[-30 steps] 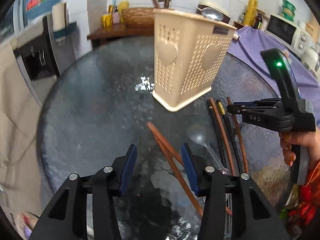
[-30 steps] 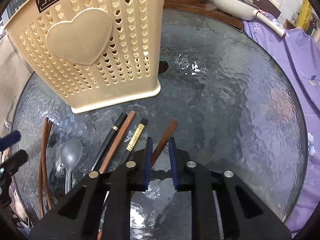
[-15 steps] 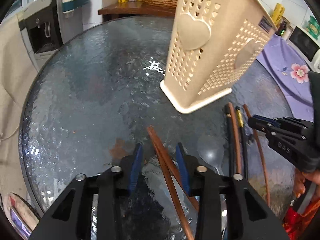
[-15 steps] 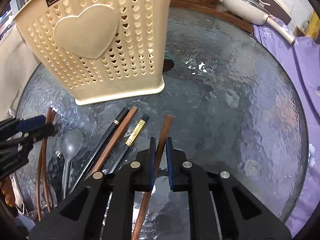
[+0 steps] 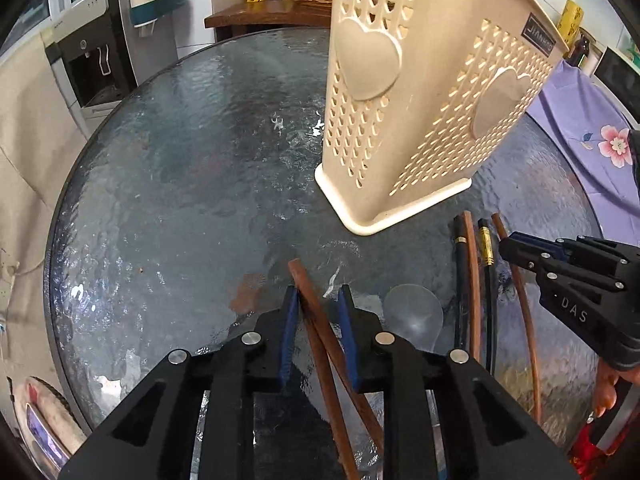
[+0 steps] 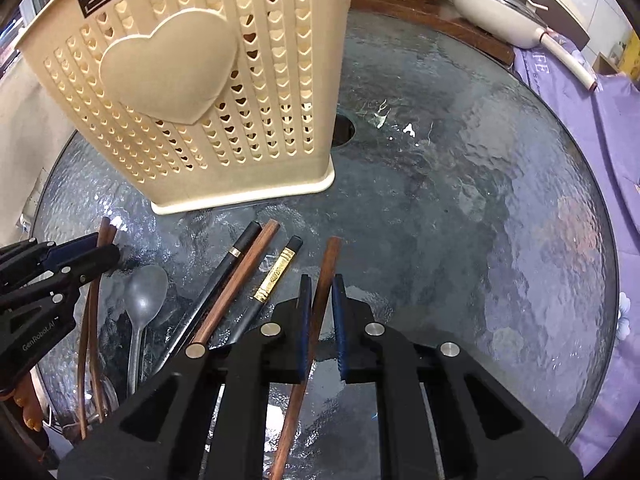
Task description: Organize utensils
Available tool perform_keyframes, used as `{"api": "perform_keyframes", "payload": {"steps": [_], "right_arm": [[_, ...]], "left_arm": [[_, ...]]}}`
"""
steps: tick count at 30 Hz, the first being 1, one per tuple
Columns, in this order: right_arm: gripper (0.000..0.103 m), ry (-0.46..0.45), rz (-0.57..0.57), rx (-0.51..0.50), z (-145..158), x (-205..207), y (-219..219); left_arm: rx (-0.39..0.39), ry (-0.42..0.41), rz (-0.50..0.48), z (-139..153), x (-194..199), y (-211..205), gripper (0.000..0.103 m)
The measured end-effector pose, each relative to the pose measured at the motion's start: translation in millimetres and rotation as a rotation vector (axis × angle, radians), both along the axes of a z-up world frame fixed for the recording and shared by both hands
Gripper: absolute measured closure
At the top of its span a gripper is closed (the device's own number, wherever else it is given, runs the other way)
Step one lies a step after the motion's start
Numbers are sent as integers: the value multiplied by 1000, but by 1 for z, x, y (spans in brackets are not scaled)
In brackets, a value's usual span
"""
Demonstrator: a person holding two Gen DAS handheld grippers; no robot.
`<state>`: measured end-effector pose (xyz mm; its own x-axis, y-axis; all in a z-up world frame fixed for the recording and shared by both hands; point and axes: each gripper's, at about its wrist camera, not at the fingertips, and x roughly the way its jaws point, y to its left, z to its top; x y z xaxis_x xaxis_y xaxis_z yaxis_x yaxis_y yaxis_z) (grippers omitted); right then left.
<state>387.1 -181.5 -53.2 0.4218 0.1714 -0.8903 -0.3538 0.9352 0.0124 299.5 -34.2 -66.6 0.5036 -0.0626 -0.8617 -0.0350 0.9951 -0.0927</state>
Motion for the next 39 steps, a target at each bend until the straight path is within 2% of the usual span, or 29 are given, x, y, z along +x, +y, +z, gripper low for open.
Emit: {"api": "perform_keyframes", "payload": {"steps": [3, 5, 12, 21, 26, 33, 39], "right_arm": [[92, -3, -1, 14, 0, -1, -2], [93, -4, -5, 27, -1, -2, -5], [94, -8, -32, 103, -2, -2, -18], [95, -29, -37, 186, 9, 2, -37], [95, -73, -33, 199, 18, -1, -41], [95, -141, -29, 281, 36, -11, -52], [95, -208, -10, 339, 61, -24, -63]], "left_arm": [[27, -9, 1, -1, 1, -3, 83], [32, -10, 4, -1, 3, -5, 89], [-19, -33, 29, 3, 10, 2, 96], [-54, -81, 23, 21, 11, 7, 96], [-76, -110, 7, 33, 12, 8, 96], [-164, -165, -49, 57, 5, 13, 96], [-203, -225, -94, 83, -8, 16, 96]]}}
